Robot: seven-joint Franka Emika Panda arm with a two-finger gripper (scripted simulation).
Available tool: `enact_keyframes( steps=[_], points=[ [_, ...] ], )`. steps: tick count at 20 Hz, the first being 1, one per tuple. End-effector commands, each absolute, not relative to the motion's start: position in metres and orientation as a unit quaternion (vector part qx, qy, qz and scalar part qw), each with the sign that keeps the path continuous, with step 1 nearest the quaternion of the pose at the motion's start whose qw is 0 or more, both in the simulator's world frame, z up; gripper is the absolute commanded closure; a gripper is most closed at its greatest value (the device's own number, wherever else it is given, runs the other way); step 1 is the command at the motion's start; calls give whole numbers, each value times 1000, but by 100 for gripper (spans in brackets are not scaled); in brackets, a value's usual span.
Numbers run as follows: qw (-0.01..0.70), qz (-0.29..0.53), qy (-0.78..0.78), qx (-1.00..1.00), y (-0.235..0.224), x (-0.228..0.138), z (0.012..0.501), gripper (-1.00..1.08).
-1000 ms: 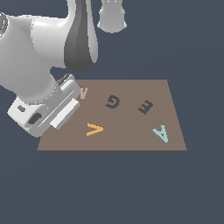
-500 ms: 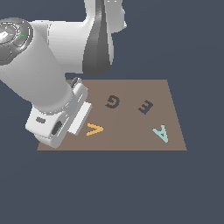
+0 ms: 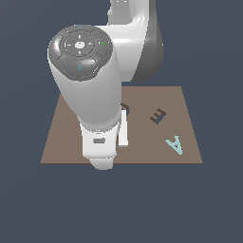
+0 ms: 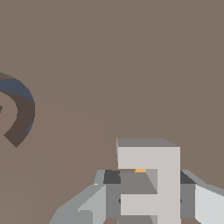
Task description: Insert a designated object into the corresponding slot on a board.
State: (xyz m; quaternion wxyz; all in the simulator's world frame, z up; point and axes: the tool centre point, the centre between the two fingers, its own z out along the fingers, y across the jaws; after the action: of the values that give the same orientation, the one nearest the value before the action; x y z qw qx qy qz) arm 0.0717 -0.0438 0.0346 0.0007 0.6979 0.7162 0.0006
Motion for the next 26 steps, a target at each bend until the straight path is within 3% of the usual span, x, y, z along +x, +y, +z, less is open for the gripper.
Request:
enact_keyframes(
  steps=[1, 14, 26],
  points=[
    [1, 1, 751, 661, -20, 71, 36, 108],
    [1, 1, 895, 445, 95, 26, 39, 108],
    [1, 1, 938, 347, 132, -10, 40, 108]
  ],
)
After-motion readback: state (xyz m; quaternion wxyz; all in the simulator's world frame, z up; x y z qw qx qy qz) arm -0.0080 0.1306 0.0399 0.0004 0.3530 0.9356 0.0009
